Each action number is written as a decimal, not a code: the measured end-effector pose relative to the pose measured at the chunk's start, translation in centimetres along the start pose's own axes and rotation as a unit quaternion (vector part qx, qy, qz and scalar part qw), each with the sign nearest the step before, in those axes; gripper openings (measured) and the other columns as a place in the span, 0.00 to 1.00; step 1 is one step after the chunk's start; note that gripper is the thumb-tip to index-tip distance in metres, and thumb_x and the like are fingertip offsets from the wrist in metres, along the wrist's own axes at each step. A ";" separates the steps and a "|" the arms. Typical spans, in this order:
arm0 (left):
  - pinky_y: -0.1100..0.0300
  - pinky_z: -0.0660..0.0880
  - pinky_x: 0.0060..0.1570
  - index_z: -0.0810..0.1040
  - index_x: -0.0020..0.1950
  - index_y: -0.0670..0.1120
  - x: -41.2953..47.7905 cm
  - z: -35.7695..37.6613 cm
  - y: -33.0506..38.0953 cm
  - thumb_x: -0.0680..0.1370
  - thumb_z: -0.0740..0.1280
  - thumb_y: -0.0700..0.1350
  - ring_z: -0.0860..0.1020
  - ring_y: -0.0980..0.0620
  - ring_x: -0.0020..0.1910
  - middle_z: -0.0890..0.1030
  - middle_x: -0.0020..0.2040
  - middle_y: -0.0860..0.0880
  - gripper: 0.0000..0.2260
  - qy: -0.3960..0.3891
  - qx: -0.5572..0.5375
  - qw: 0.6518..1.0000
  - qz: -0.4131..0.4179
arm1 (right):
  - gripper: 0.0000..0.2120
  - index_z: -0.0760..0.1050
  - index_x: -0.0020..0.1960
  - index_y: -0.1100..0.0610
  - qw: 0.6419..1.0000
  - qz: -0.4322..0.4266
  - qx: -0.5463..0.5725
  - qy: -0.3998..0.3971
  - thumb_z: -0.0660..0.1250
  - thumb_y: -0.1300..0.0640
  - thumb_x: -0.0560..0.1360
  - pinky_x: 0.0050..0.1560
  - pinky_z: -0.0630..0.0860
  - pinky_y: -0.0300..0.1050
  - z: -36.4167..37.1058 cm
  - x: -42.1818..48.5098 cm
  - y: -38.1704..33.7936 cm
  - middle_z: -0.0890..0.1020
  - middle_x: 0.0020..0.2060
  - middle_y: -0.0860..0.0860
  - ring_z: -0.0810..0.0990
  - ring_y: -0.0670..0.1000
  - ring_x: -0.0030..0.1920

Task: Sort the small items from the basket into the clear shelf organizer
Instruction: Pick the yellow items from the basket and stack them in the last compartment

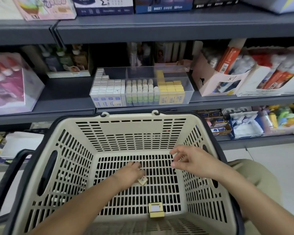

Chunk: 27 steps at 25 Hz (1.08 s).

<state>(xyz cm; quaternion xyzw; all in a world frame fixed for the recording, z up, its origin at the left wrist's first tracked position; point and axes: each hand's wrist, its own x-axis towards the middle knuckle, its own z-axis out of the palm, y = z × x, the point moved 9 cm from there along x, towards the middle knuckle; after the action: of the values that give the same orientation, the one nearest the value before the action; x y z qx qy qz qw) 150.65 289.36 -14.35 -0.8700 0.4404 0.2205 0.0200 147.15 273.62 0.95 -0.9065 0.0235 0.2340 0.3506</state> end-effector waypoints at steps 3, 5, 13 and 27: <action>0.53 0.68 0.65 0.70 0.67 0.52 -1.5 -2.8 -0.2 0.77 0.65 0.45 0.69 0.50 0.61 0.71 0.63 0.49 0.18 0.001 -0.132 0.991 -0.017 | 0.19 0.71 0.62 0.46 0.994 0.015 -0.088 -0.058 0.68 0.44 0.72 0.53 0.75 0.40 1.6 0.2 -0.2 0.79 0.52 0.43 0.78 0.42 0.50; 0.55 0.69 0.63 0.70 0.67 0.52 -3.1 -4.3 -0.2 0.77 0.65 0.46 0.71 0.52 0.60 0.71 0.63 0.51 0.18 -0.005 -0.203 0.979 -0.016 | 0.20 0.71 0.62 0.46 0.980 0.016 -0.157 -0.120 0.68 0.43 0.72 0.46 0.72 0.38 3.9 0.5 -0.6 0.78 0.52 0.43 0.76 0.42 0.49; 0.61 0.76 0.47 0.70 0.66 0.52 -5.5 -3.3 -0.6 0.76 0.67 0.45 0.76 0.56 0.49 0.75 0.62 0.50 0.18 -0.060 -0.302 0.950 -0.050 | 0.22 0.73 0.61 0.63 0.865 0.011 -0.358 -0.352 0.69 0.52 0.73 0.56 0.74 0.49 17.3 2.8 2.5 0.78 0.56 0.55 0.76 0.56 0.55; 0.66 0.71 0.39 0.70 0.66 0.53 -4.9 0.2 -2.8 0.76 0.68 0.48 0.76 0.55 0.45 0.76 0.58 0.47 0.19 -0.083 -0.382 0.913 -0.119 | 0.20 0.70 0.61 0.58 0.890 0.006 -0.293 -0.351 0.70 0.57 0.71 0.46 0.71 0.45 20.7 3.5 4.1 0.77 0.52 0.54 0.75 0.53 0.49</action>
<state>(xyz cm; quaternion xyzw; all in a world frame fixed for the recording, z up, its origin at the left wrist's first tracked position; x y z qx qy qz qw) 150.27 294.81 -13.01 -0.8359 0.2126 0.4394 -0.2509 140.96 284.31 -16.47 -0.8268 -0.1651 0.5350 0.0535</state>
